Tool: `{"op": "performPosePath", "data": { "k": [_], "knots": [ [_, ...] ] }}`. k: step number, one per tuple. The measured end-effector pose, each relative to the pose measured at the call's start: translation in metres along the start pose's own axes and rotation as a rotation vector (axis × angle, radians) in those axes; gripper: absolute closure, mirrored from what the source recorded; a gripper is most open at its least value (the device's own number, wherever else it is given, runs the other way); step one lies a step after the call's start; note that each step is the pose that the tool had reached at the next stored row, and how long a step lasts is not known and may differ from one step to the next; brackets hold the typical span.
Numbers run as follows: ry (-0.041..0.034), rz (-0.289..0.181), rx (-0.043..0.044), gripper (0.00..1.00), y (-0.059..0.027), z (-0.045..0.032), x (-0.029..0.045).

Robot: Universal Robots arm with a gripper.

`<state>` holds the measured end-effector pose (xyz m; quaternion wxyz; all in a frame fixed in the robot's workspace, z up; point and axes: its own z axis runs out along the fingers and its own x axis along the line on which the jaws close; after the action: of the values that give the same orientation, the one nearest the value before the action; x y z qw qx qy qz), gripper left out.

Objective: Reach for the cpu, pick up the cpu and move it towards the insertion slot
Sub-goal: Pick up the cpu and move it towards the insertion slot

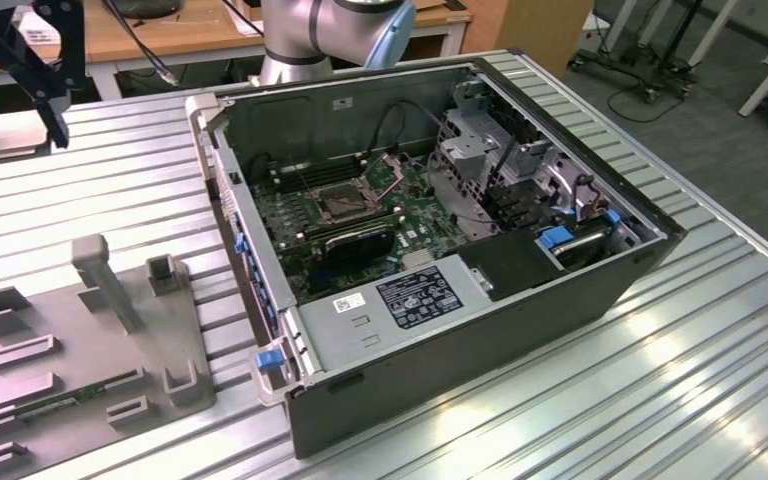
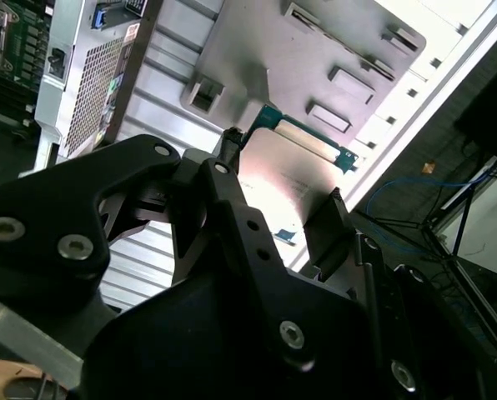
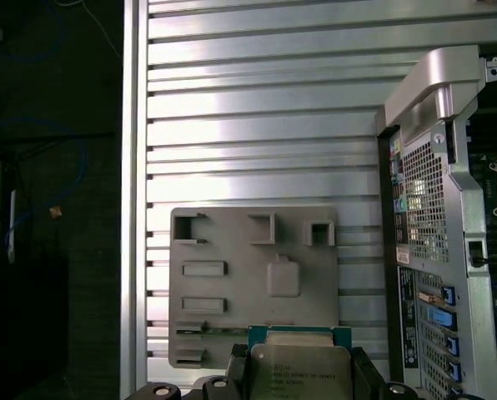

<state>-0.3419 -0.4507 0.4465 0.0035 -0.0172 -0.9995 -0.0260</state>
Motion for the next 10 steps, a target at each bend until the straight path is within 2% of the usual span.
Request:
{"op": "performPosePath", "data": {
  "k": [10],
  "knots": [
    [0.0000,0.000,0.0000,0.45,0.0002,0.0000,-0.0070]
  ]
}}
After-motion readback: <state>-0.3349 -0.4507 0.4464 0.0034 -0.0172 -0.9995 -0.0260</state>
